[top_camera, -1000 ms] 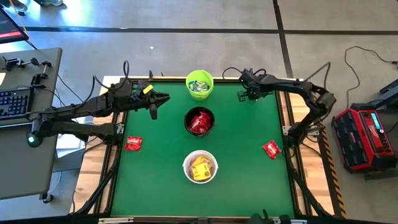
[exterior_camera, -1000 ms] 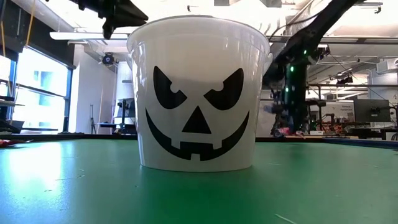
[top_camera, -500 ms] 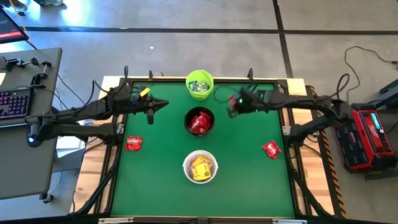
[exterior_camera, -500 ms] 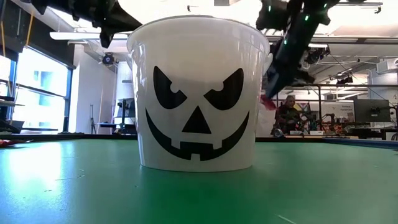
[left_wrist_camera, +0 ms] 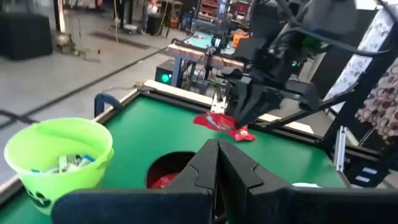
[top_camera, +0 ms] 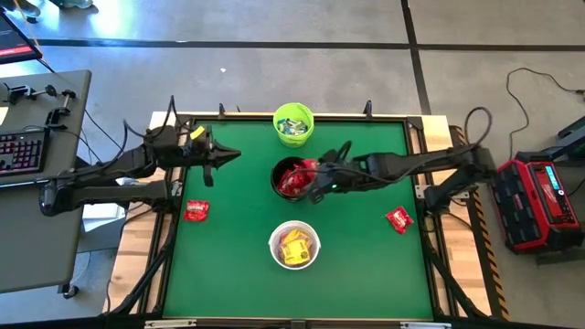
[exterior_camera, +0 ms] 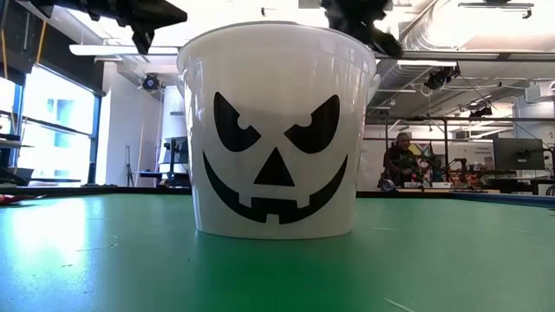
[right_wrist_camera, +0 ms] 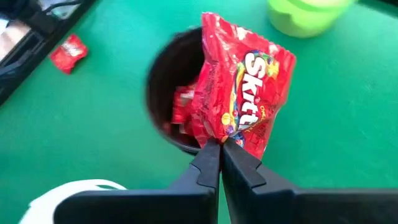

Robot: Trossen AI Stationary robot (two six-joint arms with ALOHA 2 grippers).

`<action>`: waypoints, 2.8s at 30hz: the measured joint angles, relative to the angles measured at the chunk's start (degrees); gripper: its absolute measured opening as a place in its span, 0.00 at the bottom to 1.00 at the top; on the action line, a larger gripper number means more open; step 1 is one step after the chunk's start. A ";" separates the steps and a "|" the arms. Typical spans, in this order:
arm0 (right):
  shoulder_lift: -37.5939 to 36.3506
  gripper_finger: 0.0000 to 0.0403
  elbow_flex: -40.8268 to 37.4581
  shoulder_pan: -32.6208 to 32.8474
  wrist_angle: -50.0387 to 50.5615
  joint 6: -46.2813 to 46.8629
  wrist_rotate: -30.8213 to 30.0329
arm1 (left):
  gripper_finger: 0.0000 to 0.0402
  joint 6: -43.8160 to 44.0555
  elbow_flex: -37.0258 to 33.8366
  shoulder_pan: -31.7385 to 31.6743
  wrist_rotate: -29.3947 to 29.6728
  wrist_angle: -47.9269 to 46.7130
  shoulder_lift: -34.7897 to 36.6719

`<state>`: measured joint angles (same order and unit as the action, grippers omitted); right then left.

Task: Sort candy by brand, put in halloween buckets
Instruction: Put the red chocolate into the black bucket

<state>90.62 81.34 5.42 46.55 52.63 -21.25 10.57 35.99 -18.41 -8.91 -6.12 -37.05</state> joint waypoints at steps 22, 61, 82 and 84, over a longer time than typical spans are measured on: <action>26.85 0.00 30.25 -0.30 13.97 -0.87 2.93 | 0.01 -3.76 0.02 0.04 -4.13 -0.54 1.85; 30.98 0.15 34.35 -4.79 17.74 -6.12 7.72 | 0.01 -4.11 0.04 0.04 -3.42 -5.14 1.73; 24.13 0.00 35.10 -11.73 14.84 -40.73 13.47 | 0.01 -3.17 0.04 0.06 -1.68 -12.71 1.72; 24.12 0.00 35.04 -12.49 14.37 -43.60 14.08 | 0.01 -2.80 0.04 0.07 -0.73 -13.46 1.72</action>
<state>114.74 116.38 -7.08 60.92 9.03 -7.17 7.77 36.03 -18.35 -9.64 -19.59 -35.33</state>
